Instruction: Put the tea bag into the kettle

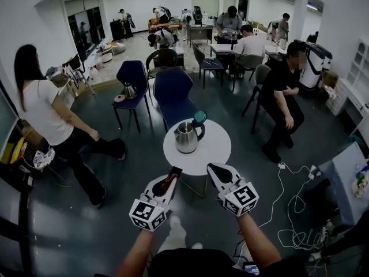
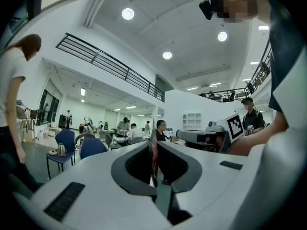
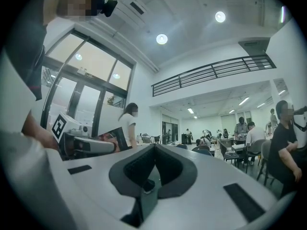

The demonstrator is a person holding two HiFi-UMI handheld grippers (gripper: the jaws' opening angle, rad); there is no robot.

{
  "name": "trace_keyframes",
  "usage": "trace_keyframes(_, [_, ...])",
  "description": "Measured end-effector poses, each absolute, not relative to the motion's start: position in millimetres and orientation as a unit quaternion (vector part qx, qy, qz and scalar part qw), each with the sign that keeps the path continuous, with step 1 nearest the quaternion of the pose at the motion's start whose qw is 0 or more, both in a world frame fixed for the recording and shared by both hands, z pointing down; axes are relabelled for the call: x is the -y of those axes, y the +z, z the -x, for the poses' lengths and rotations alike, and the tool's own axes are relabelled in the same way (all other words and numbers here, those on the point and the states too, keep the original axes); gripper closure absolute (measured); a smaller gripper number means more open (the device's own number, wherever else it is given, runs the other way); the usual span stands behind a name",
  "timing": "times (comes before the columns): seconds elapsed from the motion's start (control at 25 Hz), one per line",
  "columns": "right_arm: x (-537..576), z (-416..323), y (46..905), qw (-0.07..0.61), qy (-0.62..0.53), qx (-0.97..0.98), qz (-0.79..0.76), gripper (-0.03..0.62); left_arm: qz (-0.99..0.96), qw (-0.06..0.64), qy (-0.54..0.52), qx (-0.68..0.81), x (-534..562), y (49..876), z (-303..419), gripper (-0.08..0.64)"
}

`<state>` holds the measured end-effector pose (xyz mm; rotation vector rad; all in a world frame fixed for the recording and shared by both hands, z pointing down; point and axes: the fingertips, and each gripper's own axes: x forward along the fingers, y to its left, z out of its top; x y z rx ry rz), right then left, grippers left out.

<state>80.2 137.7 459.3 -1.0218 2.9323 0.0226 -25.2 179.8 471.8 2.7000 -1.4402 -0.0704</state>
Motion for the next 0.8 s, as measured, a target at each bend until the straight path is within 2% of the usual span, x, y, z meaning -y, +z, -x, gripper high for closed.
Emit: trace_keyframes(0.8, [-30.7,-51.8,463.4,0.010,0.005,-0.939,0.344,0.577,-0.892,0.054,-0.029,0.449,-61.1,474.3,49.2,0.528])
